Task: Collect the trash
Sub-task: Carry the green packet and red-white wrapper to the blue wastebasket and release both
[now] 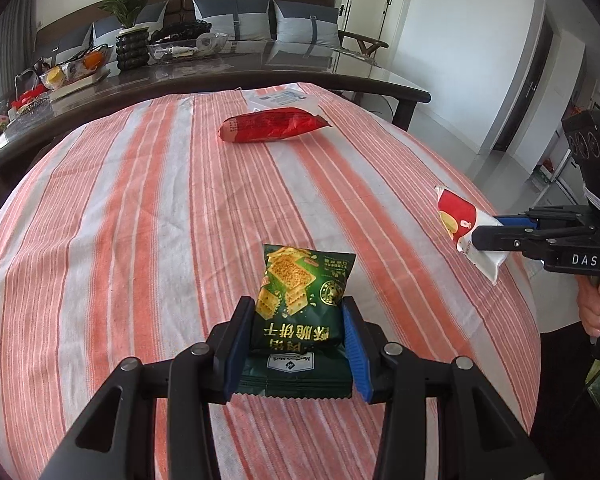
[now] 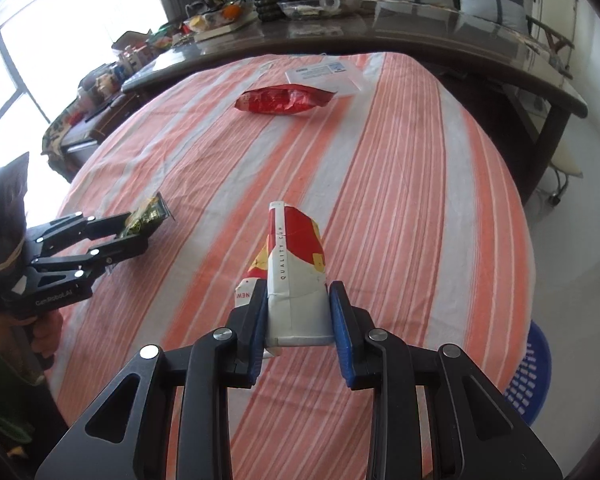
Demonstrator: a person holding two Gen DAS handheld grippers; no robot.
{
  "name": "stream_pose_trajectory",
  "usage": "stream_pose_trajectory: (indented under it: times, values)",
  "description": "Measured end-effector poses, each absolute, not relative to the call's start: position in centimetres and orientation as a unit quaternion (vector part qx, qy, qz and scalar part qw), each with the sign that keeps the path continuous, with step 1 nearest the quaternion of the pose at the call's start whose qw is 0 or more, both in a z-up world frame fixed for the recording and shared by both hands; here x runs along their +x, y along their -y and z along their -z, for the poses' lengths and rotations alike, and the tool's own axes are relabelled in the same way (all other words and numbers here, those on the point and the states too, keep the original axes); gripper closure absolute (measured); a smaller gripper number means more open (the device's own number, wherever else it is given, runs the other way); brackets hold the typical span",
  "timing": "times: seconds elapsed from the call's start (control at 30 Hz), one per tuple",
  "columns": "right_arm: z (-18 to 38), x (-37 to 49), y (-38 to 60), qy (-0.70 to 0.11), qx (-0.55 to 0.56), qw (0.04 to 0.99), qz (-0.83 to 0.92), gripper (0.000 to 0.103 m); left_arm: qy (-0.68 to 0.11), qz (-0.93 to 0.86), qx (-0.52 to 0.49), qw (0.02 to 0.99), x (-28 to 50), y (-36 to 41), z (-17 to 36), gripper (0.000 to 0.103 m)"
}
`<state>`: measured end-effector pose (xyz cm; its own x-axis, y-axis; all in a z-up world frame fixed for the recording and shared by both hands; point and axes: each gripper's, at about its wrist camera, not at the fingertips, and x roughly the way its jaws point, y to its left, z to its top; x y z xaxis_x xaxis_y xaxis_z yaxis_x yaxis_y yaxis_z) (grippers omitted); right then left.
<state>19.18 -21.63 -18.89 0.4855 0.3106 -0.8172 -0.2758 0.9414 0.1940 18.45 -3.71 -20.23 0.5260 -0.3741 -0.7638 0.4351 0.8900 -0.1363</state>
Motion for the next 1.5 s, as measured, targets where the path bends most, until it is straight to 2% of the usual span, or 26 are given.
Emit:
stream_pose_trajectory:
  times: [0.37,0.73,1.1,1.5]
  values:
    - [17.7,17.5,28.6,-0.457,0.1,0.872,-0.144,0.073,-0.432,0.295,0.025,0.852,17.3,12.7,17.8,0.059]
    - [17.1,14.5,41.2,-0.443,0.143,0.884,-0.04,0.073,-0.424,0.369,0.056,0.825,16.7,25.7,15.9,0.059]
    - [22.8,12.4,51.1,-0.484,0.188,0.854,0.048,0.073,-0.458,0.408,0.085,0.785,16.8,36.6,19.9,0.059]
    - [27.0,13.0,55.6,-0.512,0.235,0.823,0.073,0.073,-0.491,0.411,0.102,0.761,17.8,41.5,24.9,0.059]
